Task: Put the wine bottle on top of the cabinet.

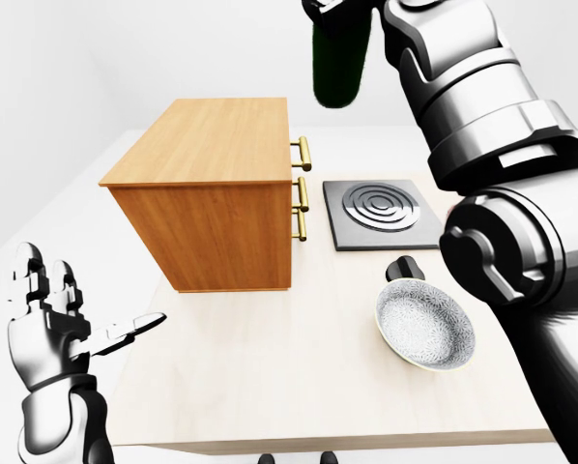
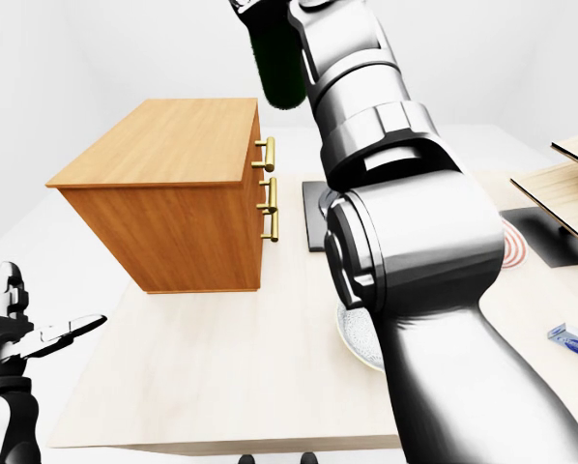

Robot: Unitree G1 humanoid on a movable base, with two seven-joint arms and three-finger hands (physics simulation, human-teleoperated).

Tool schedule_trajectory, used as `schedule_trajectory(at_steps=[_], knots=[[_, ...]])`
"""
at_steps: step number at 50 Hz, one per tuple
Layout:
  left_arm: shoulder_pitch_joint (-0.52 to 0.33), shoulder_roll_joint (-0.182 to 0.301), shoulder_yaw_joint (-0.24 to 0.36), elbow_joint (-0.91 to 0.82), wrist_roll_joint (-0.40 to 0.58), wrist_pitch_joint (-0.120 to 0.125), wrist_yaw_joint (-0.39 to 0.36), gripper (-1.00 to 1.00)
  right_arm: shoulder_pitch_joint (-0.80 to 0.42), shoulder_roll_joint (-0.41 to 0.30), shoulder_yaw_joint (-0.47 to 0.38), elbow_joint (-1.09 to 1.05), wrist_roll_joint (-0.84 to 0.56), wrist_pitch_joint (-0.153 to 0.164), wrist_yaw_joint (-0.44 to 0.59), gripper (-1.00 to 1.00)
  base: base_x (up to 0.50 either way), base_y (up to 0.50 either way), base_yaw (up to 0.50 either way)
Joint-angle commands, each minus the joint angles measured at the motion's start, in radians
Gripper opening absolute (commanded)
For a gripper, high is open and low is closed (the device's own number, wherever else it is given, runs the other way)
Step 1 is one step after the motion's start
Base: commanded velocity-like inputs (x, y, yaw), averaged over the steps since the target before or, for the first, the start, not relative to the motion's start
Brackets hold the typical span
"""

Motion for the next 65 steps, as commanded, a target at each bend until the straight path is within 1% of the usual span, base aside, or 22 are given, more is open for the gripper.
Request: schedule_trajectory(at_steps=[1,19,35,44,53,59,65], knots=[[0.001,0.002,0.008,-0.004,-0.004,0.0,-0.002,1.0,-0.02,0.041,-0.013,-0.01,0.029,0.0,0.007,-0.94,0.0,0.0,0.0],[0.004,0.001,0.019,-0.008,-0.009,0.0,-0.008,1.0,-0.02,0.084,-0.006,-0.01,0.032,0.0,0.045,-0.94,0.0,0.0,0.0],[0.008,0.001,0.034,0.002,-0.006,0.0,-0.015,1.0,0.005,0.101,-0.012,-0.004,0.031,0.0,0.051,-0.94,0.0,0.0,0.0],[0.01,-0.002,0.033,0.02,-0.003,0.0,-0.016,1.0,0.032,0.109,-0.014,-0.003,0.028,0.0,0.056,-0.94,0.0,0.0,0.0],[0.011,-0.001,0.032,0.026,-0.002,0.0,-0.015,1.0,0.03,0.115,-0.025,-0.001,0.039,0.0,0.055,-0.94,0.0,0.0,0.0],[0.012,-0.001,0.036,0.034,-0.005,0.0,-0.017,1.0,0.017,0.117,-0.062,-0.003,0.1,0.0,0.048,-0.93,0.0,0.0,0.0],[0.012,0.001,0.037,0.039,-0.007,0.0,-0.018,1.0,0.01,0.112,-0.062,-0.003,0.126,0.0,0.04,-0.93,0.0,0.0,0.0]])
